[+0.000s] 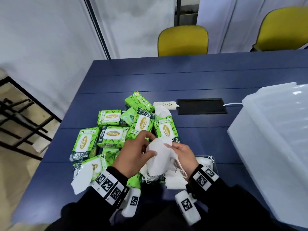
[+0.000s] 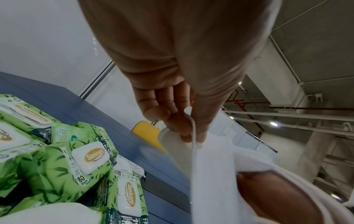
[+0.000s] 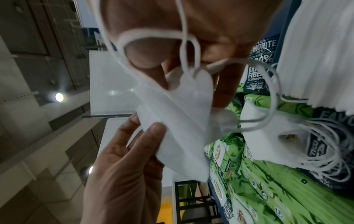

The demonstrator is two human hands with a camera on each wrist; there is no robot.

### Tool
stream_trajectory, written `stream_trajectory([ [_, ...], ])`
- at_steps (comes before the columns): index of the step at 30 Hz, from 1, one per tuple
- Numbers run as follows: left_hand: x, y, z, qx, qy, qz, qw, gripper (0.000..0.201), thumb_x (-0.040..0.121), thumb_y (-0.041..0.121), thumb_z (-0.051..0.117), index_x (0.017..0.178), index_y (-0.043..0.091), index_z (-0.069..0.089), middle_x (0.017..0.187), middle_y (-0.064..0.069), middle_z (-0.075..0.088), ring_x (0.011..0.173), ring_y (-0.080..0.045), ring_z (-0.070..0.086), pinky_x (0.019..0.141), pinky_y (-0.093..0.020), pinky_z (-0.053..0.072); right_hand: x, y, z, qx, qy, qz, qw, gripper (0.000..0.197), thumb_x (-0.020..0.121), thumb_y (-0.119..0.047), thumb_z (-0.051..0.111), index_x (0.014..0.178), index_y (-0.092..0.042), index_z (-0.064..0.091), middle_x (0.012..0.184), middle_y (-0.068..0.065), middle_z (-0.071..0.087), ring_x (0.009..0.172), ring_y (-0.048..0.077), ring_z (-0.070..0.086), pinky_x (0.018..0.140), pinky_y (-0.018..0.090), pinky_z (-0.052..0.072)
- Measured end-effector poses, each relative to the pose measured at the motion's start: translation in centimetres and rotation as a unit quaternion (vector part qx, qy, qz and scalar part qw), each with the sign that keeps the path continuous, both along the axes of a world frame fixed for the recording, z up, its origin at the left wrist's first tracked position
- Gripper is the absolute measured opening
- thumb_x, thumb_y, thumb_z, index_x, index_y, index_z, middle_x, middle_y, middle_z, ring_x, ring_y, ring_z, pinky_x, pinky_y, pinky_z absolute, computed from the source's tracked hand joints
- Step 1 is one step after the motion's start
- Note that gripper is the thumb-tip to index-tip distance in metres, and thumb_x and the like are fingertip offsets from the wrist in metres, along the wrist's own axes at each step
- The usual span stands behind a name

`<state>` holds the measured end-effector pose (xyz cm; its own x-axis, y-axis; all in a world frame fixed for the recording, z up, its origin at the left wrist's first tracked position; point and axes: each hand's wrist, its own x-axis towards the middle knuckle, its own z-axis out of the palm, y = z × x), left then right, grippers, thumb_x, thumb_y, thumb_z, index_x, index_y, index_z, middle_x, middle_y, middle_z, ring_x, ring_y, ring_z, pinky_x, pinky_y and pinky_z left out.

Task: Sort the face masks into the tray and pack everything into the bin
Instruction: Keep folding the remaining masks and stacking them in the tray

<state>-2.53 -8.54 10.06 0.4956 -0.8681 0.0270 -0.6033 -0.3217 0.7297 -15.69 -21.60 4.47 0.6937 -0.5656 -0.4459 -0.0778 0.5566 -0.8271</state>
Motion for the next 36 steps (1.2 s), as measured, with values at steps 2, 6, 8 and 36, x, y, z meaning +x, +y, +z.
stream_trajectory([
  [2, 0.3, 0.0, -0.2, -0.005, -0.006, 0.014, 1.0, 0.028, 0.083, 0.019, 0.083, 0.095, 0.035, 0.064, 0.076, 0.015, 0.069, 0.069, -0.004, 0.06, 0.061, -0.013, 0.041, -0.1, -0.4, 0.1, 0.011, 0.009, 0.007, 1.0, 0.022, 0.092, -0.019, 0.071, 0.075, -0.005, 0.07, 0.066, 0.014, 0.058, 0.052, 0.02, 0.05, 0.053, 0.027, 0.04],
  [6, 0.6, 0.2, -0.3, -0.036, -0.014, -0.001, 0.999, 0.014, 0.091, 0.024, 0.069, 0.1, 0.027, 0.08, 0.093, 0.016, 0.071, 0.088, -0.003, 0.064, 0.074, -0.013, 0.042, 0.0, -0.5, -0.9, -0.005, 0.03, 0.034, 0.999, 0.03, 0.094, -0.008, 0.066, 0.065, -0.011, 0.062, 0.065, 0.011, 0.057, 0.056, 0.021, 0.053, 0.053, 0.027, 0.041],
  [8, 0.6, 0.3, -0.1, -0.043, 0.027, -0.005, 0.999, 0.019, 0.094, 0.016, 0.069, 0.105, 0.028, 0.081, 0.096, 0.014, 0.071, 0.093, -0.008, 0.064, 0.077, -0.017, 0.044, 0.0, -0.5, -0.5, 0.003, 0.048, 0.044, 0.998, 0.031, 0.094, -0.007, 0.064, 0.064, -0.011, 0.06, 0.065, 0.012, 0.057, 0.056, 0.024, 0.056, 0.053, 0.029, 0.045],
  [36, 0.2, -0.4, -1.9, 0.031, 0.189, 0.109, 0.975, 0.027, 0.083, 0.024, 0.085, 0.108, 0.026, 0.077, 0.098, 0.005, 0.076, 0.089, -0.009, 0.072, 0.083, -0.026, 0.056, -1.6, -1.0, -0.7, -0.024, -0.017, 0.1, 0.995, 0.021, 0.09, 0.009, 0.064, 0.109, 0.002, 0.07, 0.098, 0.015, 0.077, 0.083, 0.023, 0.075, 0.075, 0.033, 0.061],
])
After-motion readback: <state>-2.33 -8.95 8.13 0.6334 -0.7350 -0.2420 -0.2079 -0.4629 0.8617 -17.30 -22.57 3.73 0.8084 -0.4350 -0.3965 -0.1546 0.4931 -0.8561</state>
